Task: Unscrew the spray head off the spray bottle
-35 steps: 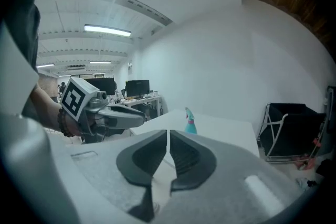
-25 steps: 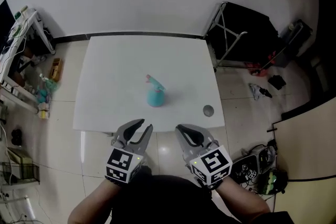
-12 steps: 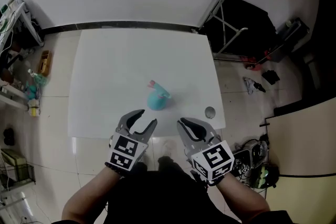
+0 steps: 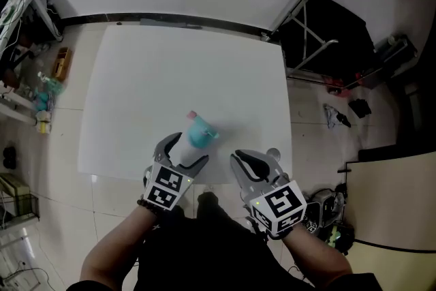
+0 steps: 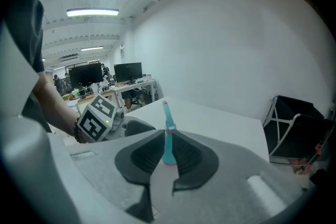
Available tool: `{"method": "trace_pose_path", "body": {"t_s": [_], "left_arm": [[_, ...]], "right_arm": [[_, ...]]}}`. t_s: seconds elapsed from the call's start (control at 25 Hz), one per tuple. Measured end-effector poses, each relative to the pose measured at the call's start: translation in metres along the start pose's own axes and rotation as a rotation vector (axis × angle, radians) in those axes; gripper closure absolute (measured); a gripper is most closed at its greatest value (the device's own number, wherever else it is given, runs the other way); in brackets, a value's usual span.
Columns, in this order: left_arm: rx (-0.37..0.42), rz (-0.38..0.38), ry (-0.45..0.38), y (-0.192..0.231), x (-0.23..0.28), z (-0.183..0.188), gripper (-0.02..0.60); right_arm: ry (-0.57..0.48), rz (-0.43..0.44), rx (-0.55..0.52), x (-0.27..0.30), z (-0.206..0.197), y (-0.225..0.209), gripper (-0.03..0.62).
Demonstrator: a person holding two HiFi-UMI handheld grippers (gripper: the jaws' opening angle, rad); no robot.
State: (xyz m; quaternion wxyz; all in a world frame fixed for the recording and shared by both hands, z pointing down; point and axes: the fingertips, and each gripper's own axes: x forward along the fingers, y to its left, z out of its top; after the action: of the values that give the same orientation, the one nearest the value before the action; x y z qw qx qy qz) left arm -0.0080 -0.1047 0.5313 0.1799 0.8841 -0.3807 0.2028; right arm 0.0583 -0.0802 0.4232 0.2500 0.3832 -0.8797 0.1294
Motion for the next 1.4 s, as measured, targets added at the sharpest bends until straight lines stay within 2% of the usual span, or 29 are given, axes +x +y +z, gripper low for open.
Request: {"method": "trace_pose_path", "body": {"t_s": [0.2,0.56,0.72,0.96,1.4], "left_arm": [[0.008,0.019,0.005,0.006,0.03,0.0,0.123],[0.043,0.046,0.02,0.011,0.067,-0.01,0.087],[0.06,0.052,0.035,0.013,0.075,-0.013,0.089],[0.076,0.076,0.044,0.019,0.078,-0.019,0.143],[0.091,0.075,0.03,0.019,0.073,-0.009,0.153]], "right_arm": [[0.027,0.032,0.004,0.005,-0.006,-0.018,0.559],[0.061,0.064,-0.006,0.01,-0.012,-0.037,0.559],[0.066,0.074,-0.01,0.014,-0.011,-0.041,0.559],[0.067,0.083,-0.013,0.016,-0.01,-0.039,0.559],[0.059,0.083,-0.012,0.017,-0.009,-0.037,0.559]]}}
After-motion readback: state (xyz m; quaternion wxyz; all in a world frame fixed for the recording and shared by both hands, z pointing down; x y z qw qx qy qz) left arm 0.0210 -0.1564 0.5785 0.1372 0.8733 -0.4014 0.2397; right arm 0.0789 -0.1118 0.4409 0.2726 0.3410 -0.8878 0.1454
